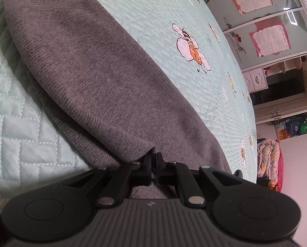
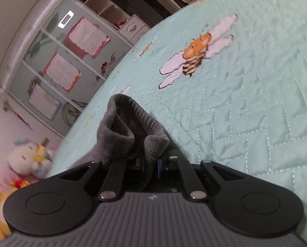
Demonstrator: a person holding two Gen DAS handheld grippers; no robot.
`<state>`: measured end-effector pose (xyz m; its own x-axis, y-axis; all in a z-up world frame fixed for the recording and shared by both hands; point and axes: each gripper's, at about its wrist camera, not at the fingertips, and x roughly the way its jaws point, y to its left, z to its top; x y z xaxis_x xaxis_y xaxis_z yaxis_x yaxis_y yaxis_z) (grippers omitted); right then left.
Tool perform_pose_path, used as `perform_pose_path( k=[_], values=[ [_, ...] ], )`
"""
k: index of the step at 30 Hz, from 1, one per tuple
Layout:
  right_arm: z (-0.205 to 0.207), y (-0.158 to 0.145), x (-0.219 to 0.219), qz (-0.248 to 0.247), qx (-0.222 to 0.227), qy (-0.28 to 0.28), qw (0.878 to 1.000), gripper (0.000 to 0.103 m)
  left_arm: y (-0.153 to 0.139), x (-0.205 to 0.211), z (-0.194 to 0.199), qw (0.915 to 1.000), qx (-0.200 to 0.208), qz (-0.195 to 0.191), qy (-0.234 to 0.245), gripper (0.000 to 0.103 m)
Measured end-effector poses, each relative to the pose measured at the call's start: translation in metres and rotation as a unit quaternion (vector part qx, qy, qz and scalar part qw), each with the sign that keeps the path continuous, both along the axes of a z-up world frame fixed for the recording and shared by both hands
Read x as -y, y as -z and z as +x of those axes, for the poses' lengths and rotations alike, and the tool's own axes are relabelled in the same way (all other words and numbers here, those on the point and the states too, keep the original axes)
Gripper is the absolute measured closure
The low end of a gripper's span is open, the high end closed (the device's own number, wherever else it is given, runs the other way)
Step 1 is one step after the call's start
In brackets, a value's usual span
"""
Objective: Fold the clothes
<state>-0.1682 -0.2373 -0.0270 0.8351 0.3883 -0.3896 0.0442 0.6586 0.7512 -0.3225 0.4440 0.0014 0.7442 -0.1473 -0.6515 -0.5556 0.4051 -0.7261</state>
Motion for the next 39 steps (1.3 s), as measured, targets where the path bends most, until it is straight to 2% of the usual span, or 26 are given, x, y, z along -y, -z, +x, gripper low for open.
perform_pose_path(
  k=[3,5,7,8,11,13,14,15,16,17,18,21,22,25,27,30,32,35,36,38,39],
  values=[
    [-0.011,-0.005,0.009,0.033,0.003,0.013,0.999,0.084,0.002,-0.001,-0.002,1.0,0.007,-0.002,0.002,0.095],
    [-0.027,-0.012,0.023,0.057,0.007,0.061,0.996,0.081,0.003,-0.001,-0.003,0.9999,0.012,-0.004,0.001,0.095],
    [-0.045,-0.029,0.032,0.058,0.036,0.107,0.992,0.079,0.005,-0.001,-0.005,0.9998,0.018,-0.007,0.002,0.095],
    [-0.049,-0.039,0.028,0.058,0.063,0.096,0.992,0.079,0.005,-0.001,-0.005,0.9998,0.021,-0.007,0.003,0.095],
    [-0.043,-0.062,0.004,0.07,0.111,0.006,0.991,0.079,0.006,-0.001,-0.006,0.9997,0.025,-0.003,0.004,0.095],
    [-0.025,-0.057,-0.013,0.067,0.085,-0.043,0.993,0.079,0.007,0.0,-0.007,0.9996,0.029,0.0,0.005,0.095],
    [-0.016,-0.049,-0.018,0.063,0.061,-0.054,0.995,0.079,0.007,0.001,-0.007,0.9995,0.03,0.001,0.005,0.095],
    [-0.006,-0.033,-0.016,0.055,0.017,-0.043,0.997,0.083,0.007,0.001,-0.008,0.9994,0.033,0.001,0.006,0.095],
    [0.002,-0.015,-0.013,0.051,-0.027,-0.03,0.998,0.103,0.008,0.001,-0.008,0.9993,0.036,0.0,0.008,0.095],
    [0.005,0.001,-0.007,0.06,-0.047,-0.02,0.997,0.103,0.009,0.001,-0.01,0.9991,0.04,-0.001,0.009,0.095],
    [0.003,0.006,-0.005,0.07,-0.035,-0.02,0.997,0.103,0.01,0.001,-0.011,0.9989,0.045,-0.003,0.011,0.095],
    [-0.002,-0.006,-0.014,0.028,-0.023,-0.016,0.999,0.103,0.014,0.0,-0.015,0.9979,0.063,-0.014,0.011,0.096],
    [-0.003,-0.015,-0.019,0.012,-0.02,-0.014,1.0,0.1,0.014,0.0,-0.017,0.9974,0.069,-0.016,0.01,0.096],
    [-0.009,-0.043,-0.039,-0.029,0.006,-0.021,0.999,0.089,0.014,0.001,-0.025,0.9959,0.089,-0.018,0.005,0.086],
    [-0.014,-0.057,-0.057,-0.044,0.021,-0.043,0.998,0.079,0.016,0.0,-0.035,0.9948,0.1,-0.02,-0.006,0.07],
    [-0.018,-0.064,-0.105,-0.06,0.019,-0.116,0.991,0.078,0.019,-0.007,-0.05,0.9925,0.111,-0.037,-0.034,0.06],
    [-0.027,-0.068,-0.148,-0.102,0.033,-0.176,0.978,0.078,0.019,-0.015,-0.057,0.9909,0.116,-0.043,-0.052,0.056],
    [-0.047,-0.076,-0.216,-0.178,0.066,-0.273,0.943,0.077,0.02,-0.027,-0.069,0.9878,0.122,-0.054,-0.079,0.054],
    [-0.056,-0.079,-0.241,-0.214,0.083,-0.308,0.923,0.075,0.021,-0.031,-0.072,0.9866,0.125,-0.057,-0.088,0.054],
    [-0.081,-0.087,-0.297,-0.32,0.139,-0.379,0.857,0.072,0.021,-0.037,-0.079,0.9847,0.127,-0.059,-0.104,0.053],
    [-0.092,-0.088,-0.318,-0.363,0.166,-0.402,0.824,0.067,0.021,-0.039,-0.083,0.9839,0.127,-0.06,-0.11,0.053]
  ],
)
